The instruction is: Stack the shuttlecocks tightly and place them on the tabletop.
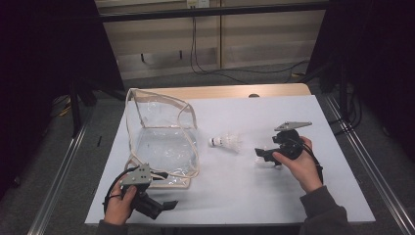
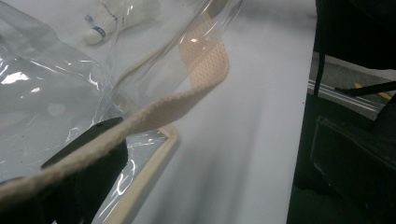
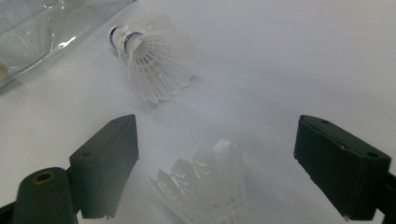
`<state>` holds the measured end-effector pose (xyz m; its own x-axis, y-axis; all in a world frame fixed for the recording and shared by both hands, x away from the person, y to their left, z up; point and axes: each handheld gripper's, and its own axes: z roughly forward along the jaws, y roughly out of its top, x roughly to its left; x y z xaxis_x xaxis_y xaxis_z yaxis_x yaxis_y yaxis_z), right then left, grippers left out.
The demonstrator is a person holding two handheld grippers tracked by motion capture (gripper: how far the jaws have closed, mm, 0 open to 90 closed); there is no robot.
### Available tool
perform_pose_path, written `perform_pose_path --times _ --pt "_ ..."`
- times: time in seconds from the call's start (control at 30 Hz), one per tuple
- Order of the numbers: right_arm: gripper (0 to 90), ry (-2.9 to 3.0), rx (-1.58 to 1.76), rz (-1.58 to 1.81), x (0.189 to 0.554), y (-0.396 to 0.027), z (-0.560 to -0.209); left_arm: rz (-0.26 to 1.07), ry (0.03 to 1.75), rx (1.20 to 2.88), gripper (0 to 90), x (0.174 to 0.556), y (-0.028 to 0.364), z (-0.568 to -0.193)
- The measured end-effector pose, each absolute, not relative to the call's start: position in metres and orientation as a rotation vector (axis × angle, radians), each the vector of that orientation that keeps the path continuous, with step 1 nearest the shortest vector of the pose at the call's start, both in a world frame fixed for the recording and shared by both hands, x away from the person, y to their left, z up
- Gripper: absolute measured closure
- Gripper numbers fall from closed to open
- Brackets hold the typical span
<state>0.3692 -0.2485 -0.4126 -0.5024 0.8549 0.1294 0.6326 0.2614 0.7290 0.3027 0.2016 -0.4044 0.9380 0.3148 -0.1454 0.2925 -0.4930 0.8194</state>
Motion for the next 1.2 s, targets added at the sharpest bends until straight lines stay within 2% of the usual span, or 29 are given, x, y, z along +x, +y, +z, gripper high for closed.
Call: perform_pose_path --times 0.4,0.63,1.03,1.2 --pt "13.3 2.247 1.345 1.075 0.369 -0.243 -0.418 0.030 0.428 2.115 4.0 0.303 0.202 -0.404" --pt "16.9 2.230 1.358 1.050 0.368 -0.245 -0.420 0.027 0.430 2.114 4.0 0.302 0.202 -0.405" --pt "25.3 2.237 1.372 1.063 0.363 -0.253 -0.420 0.030 0.429 2.115 4.0 0.303 0.202 -0.405" --pt "33.3 2.233 1.357 1.071 0.362 -0.255 -0.419 0.031 0.429 2.116 4.0 0.303 0.202 -0.405"
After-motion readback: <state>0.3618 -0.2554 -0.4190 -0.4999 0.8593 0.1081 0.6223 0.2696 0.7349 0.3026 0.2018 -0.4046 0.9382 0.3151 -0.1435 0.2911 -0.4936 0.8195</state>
